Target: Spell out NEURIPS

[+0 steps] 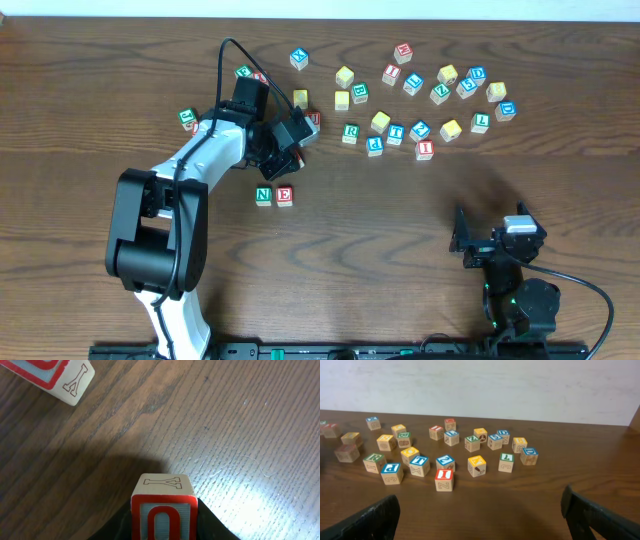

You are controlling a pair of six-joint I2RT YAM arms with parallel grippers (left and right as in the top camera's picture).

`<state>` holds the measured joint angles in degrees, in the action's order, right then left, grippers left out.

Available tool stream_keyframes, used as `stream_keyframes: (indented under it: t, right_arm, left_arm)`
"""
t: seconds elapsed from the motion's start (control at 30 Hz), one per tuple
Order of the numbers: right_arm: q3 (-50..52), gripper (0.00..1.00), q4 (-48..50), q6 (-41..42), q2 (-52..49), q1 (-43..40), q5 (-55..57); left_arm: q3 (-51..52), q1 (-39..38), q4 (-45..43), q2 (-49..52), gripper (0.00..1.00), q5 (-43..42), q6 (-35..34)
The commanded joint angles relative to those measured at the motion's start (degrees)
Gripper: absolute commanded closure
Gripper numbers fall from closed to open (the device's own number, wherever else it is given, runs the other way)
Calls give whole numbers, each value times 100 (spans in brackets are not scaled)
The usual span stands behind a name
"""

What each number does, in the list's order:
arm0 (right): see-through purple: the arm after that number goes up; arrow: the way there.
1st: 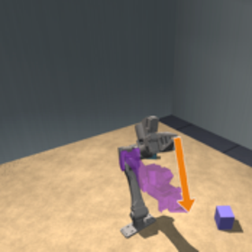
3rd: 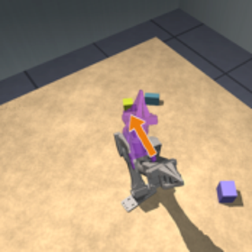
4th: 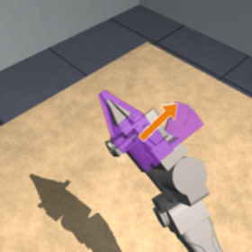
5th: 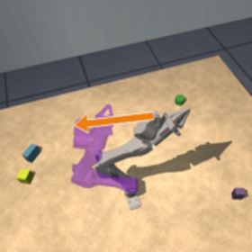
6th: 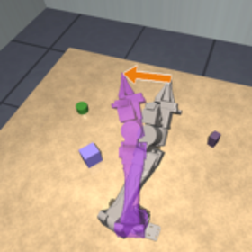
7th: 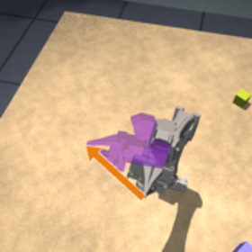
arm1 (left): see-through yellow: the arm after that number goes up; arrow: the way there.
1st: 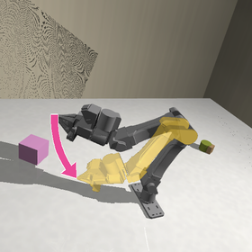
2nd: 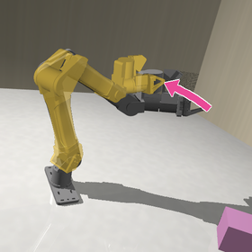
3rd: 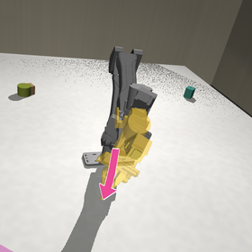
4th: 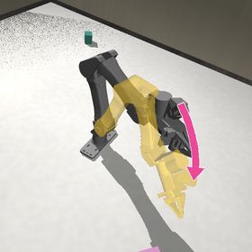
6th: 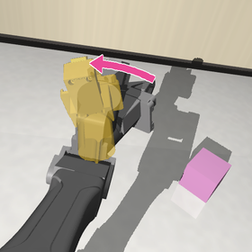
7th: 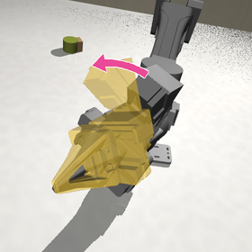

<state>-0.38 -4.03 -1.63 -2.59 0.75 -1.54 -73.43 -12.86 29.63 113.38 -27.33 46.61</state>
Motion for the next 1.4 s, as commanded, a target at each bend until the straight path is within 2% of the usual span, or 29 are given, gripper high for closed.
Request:
stream_keyframes:
  t: [0.0, 0.47, 0.67, 0.87, 1.0, 1.37]
  right_arm:
    - [4, 1, -26, 96, 17, -35, -13]
    - [4, 1, -26, 96, 17, -35, -13]
    - [4, 1, -26, 96, 17, -35, -13]
    - [4, 1, -26, 96, 17, -35, -13]
    - [4, 1, -26, 96, 17, -35, -13]
    - [4, 1, -26, 96, 17, -35, -13]
  left_arm:
    - [-127, -13, 28, 205, 69, -118, 96]
    - [-94, -13, 28, 229, 69, -120, 94]
    - [-94, -13, 24, 229, 54, -120, 96]
    - [-96, -13, -17, 227, 51, -118, 96]
    - [-101, -13, -22, 223, 38, -118, 96]
    - [-184, -13, -7, 122, 35, -120, 68]
